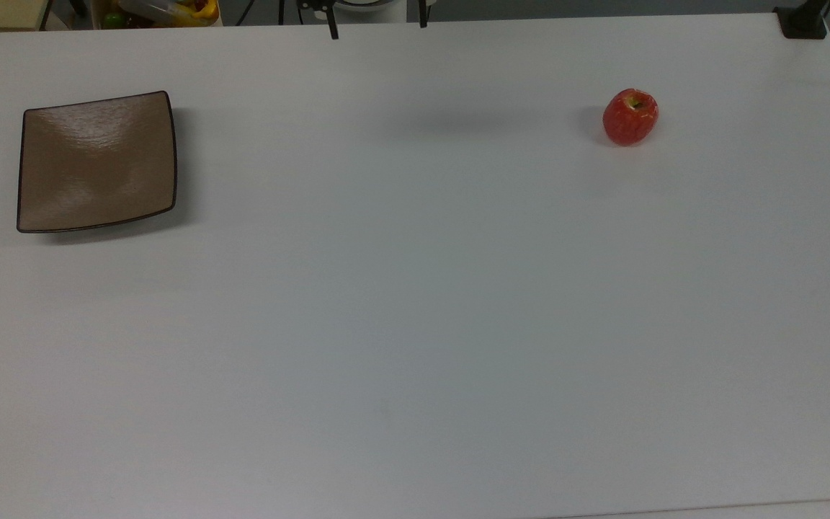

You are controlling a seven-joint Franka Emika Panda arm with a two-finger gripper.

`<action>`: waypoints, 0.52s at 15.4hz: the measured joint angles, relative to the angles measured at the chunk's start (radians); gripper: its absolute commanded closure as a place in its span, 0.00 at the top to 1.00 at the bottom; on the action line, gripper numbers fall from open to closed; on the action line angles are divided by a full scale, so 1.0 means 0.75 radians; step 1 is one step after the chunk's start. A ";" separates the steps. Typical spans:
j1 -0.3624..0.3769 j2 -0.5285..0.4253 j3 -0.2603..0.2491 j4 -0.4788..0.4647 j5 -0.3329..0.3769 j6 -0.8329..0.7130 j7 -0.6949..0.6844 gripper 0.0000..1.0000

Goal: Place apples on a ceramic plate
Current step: 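Move the gripper from its start pose toward the red apple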

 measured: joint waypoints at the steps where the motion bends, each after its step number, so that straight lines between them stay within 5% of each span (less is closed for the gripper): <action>1: 0.013 0.000 0.000 0.000 0.002 0.000 0.000 1.00; 8: 0.170 0.002 0.055 0.033 0.136 0.011 0.000 1.00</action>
